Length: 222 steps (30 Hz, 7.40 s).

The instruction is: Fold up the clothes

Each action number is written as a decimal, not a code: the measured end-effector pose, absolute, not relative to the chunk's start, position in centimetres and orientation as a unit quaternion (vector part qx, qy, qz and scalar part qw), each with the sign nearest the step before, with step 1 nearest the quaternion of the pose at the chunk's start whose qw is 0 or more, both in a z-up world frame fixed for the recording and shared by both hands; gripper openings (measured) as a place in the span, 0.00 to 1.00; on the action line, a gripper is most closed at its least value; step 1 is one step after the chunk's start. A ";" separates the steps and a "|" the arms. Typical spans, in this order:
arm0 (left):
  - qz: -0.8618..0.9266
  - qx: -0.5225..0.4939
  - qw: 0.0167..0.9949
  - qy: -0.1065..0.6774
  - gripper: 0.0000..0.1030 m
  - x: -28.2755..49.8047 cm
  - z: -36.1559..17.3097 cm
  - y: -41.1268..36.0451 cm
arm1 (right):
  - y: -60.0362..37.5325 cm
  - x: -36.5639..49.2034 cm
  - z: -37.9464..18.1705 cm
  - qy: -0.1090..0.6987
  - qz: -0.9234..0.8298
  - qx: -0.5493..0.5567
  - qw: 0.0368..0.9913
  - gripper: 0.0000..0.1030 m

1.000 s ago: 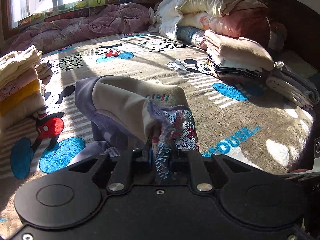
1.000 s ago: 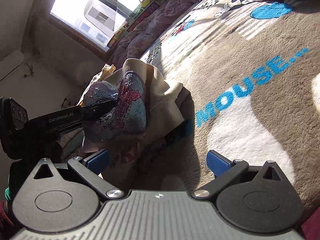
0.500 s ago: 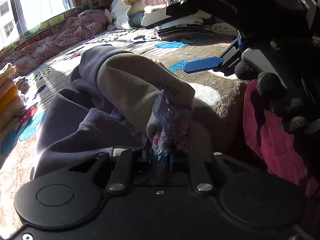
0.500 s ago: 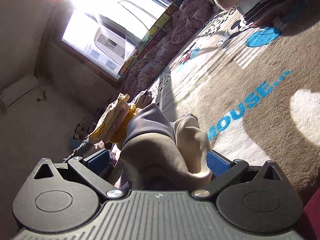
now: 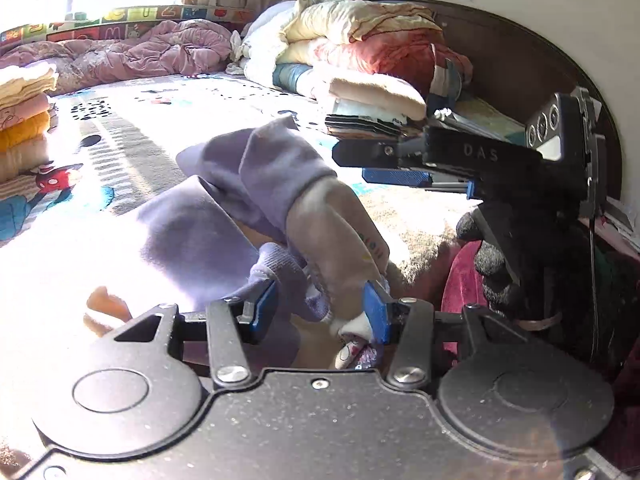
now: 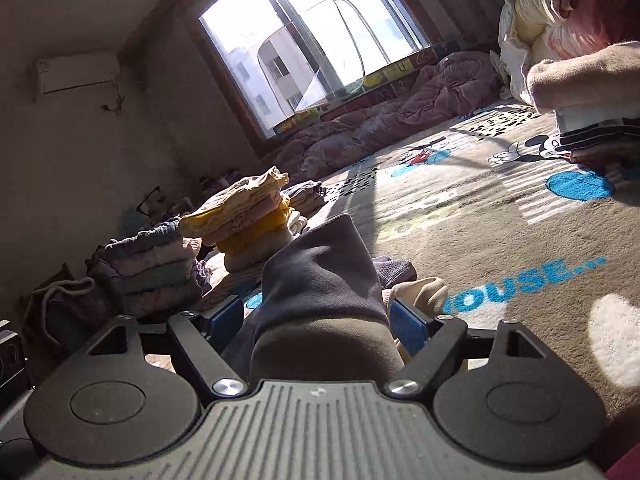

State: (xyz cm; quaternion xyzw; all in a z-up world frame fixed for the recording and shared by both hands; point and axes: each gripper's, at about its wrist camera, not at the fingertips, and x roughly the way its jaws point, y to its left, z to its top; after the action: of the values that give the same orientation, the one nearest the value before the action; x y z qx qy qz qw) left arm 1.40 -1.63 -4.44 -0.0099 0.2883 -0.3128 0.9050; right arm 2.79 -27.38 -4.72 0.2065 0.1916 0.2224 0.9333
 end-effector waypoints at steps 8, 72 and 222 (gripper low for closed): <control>-0.132 -0.129 0.928 0.323 0.52 5.8 -6.8 1.5 | -22.2 5.5 -4.5 0.214 0.194 0.069 0.955 0.85; -0.361 -0.033 0.896 0.256 0.60 1.2 -4.4 -2.3 | -38.9 4.0 -8.2 0.221 0.060 0.402 0.886 0.31; -0.213 -0.037 0.913 0.345 0.34 8.3 -8.0 2.6 | -29.1 2.2 -7.7 0.242 0.410 0.005 0.880 0.33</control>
State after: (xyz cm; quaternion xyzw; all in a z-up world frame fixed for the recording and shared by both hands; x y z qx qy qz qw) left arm 8.30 2.61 -7.97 -0.0374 0.3451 -0.2129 0.9133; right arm 2.18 -29.08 -7.73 0.0045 0.2416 0.4097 0.8796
